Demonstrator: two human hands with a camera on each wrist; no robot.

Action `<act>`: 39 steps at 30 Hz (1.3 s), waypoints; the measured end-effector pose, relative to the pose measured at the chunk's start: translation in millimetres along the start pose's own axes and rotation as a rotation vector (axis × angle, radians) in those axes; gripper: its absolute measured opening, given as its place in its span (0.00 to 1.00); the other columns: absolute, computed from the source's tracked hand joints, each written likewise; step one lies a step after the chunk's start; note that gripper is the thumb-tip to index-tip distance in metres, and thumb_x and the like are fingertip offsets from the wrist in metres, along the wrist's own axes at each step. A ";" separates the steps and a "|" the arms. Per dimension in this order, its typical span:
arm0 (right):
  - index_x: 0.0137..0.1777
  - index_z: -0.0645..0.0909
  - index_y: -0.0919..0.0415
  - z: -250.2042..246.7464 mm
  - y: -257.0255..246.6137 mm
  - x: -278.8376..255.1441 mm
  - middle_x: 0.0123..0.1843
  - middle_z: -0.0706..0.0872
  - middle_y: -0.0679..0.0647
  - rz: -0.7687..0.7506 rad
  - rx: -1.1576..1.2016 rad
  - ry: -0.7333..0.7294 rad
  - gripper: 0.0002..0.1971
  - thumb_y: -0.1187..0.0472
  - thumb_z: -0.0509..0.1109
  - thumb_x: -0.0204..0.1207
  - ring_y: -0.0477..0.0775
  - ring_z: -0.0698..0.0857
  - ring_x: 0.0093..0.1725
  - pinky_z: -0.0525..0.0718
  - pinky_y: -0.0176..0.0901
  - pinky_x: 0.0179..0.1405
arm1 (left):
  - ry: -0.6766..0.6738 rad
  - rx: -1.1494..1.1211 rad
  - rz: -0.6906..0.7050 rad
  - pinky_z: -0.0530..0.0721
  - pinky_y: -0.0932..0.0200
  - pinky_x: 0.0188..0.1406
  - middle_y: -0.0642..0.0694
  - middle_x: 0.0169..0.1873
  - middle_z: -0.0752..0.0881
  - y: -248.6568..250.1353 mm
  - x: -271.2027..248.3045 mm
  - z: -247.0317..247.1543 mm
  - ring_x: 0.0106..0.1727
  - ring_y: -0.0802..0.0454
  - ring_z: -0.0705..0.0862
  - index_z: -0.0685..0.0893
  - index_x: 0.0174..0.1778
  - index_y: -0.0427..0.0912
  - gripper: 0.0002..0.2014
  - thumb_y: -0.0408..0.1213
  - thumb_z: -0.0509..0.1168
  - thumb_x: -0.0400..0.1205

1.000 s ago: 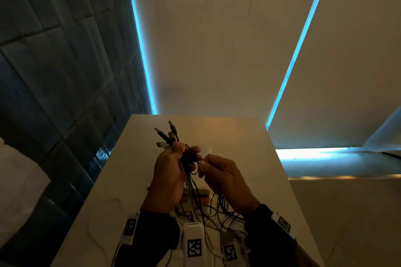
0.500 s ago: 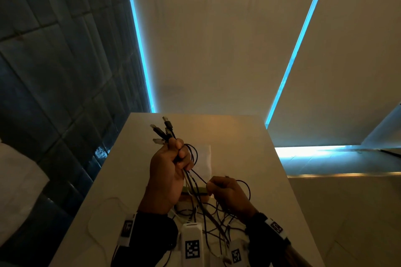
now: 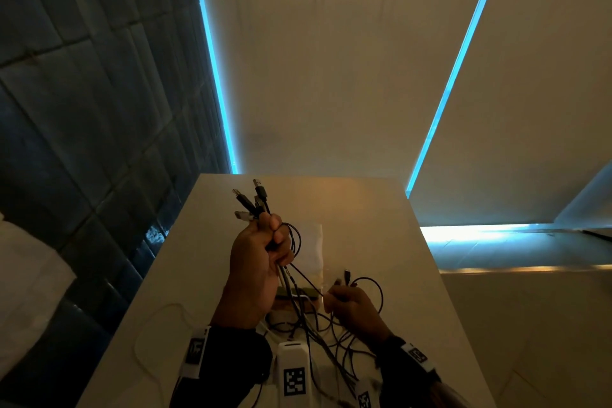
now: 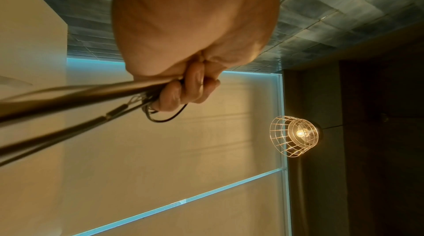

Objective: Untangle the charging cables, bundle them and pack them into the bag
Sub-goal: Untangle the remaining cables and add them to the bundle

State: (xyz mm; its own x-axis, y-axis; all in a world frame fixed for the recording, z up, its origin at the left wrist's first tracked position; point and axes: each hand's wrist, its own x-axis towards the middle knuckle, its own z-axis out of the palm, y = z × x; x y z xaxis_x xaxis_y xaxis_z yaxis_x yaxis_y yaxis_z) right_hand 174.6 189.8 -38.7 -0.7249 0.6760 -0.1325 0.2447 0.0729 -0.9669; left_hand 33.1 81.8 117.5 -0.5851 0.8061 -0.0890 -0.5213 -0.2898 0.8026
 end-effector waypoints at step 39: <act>0.32 0.80 0.56 -6.1 -23.3 -10.6 0.17 0.70 0.44 -0.044 0.023 -0.009 0.17 0.67 0.64 0.82 0.42 0.67 0.17 0.65 0.33 0.21 | 0.005 -0.064 0.009 0.67 0.65 0.19 0.51 0.25 0.74 6.2 1.4 -5.2 0.19 0.59 0.64 0.71 0.33 0.43 0.17 0.37 0.48 0.88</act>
State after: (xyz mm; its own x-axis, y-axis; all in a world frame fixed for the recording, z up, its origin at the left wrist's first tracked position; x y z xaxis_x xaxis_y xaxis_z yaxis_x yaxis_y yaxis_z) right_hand 180.5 185.3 -13.5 -0.7403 0.6660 -0.0916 0.1979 0.0857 -0.9765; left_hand 25.8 78.5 119.3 -0.5931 0.8007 -0.0846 -0.5545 -0.3300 0.7639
